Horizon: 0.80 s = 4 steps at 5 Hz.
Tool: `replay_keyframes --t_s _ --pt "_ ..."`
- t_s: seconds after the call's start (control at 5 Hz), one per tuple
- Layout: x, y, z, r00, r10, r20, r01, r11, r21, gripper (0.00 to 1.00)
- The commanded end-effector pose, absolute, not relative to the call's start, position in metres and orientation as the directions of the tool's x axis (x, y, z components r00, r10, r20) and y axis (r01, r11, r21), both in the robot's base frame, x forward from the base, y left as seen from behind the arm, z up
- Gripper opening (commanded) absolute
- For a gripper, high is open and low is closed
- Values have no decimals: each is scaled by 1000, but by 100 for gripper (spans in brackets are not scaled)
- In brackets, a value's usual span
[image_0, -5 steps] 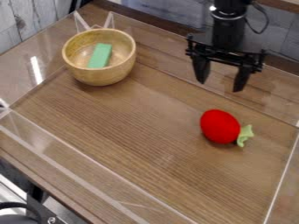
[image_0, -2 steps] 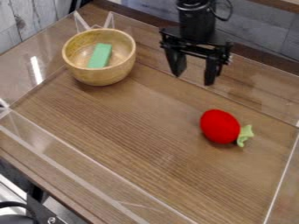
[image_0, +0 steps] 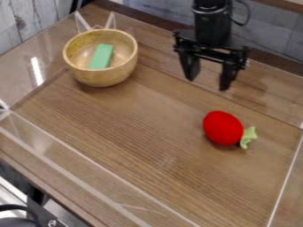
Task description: Put the green stick in the brown bowl
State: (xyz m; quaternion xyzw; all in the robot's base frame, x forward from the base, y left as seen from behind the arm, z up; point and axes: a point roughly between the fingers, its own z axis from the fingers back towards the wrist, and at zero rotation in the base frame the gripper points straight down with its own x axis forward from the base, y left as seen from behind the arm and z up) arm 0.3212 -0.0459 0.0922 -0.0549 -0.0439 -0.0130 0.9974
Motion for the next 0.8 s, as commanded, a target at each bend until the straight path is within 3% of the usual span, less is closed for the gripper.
replay_keyframes --t_s 0.0,0.4,0.6 --pt "330 -56 107 989 -40 144 55 993 -104 100" --pt "324 -32 119 981 95 171 -79 992 -98 100" --pt "315 -29 119 986 75 148 -64 995 -82 100"
